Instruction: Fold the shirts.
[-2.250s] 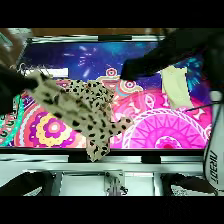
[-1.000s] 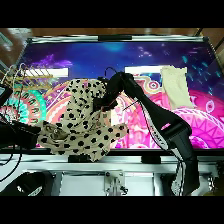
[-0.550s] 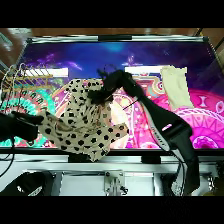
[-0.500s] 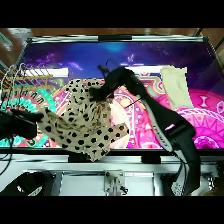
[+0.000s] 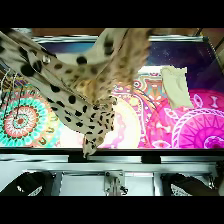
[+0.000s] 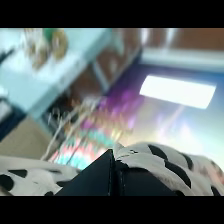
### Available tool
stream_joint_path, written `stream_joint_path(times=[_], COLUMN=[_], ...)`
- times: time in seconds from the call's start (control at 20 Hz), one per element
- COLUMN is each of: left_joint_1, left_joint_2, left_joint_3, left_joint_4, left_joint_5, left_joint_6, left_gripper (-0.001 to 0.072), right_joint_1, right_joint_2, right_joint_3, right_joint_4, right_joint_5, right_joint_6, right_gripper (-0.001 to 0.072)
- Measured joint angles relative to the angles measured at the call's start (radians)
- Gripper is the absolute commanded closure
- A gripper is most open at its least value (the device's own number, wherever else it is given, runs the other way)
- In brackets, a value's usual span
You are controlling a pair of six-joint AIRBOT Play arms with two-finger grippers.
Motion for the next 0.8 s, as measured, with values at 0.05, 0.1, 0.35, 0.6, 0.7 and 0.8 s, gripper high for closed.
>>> stream_joint_path(times=[0.05, 0.1, 0.35, 0.6, 0.7, 0.8], left_joint_1=[0.005, 0.014, 0.091, 0.120, 0.124, 0.127], left_joint_2=[-0.002, -0.007, -0.024, -0.033, -0.042, -0.057], left_joint_3=[0.008, 0.014, 0.027, 0.032, 0.033, 0.033], left_joint_4=[0.001, 0.002, 0.002, -0.025, -0.046, -0.057], left_joint_5=[-0.009, -0.040, -0.176, -0.020, 0.081, 0.117], left_joint_6=[0.000, 0.000, 0.002, 0.002, 0.002, 0.002], left_gripper=[0.0662, 0.0662, 0.0662, 0.0662, 0.0662, 0.0662], right_joint_1=[-0.005, -0.010, -0.019, -0.022, -0.021, -0.021], right_joint_2=[0.064, 0.115, 0.254, 0.280, 0.282, 0.284], right_joint_3=[0.001, 0.001, -0.004, -0.045, -0.051, -0.055], right_joint_4=[-0.040, -0.075, -0.207, -0.253, -0.270, -0.300], right_joint_5=[0.005, 0.007, -0.113, -0.232, -0.219, -0.192], right_joint_6=[0.013, 0.027, 0.100, 0.125, 0.122, 0.118], right_gripper=[0.0635, 0.0635, 0.0635, 0.0635, 0.0635, 0.0635])
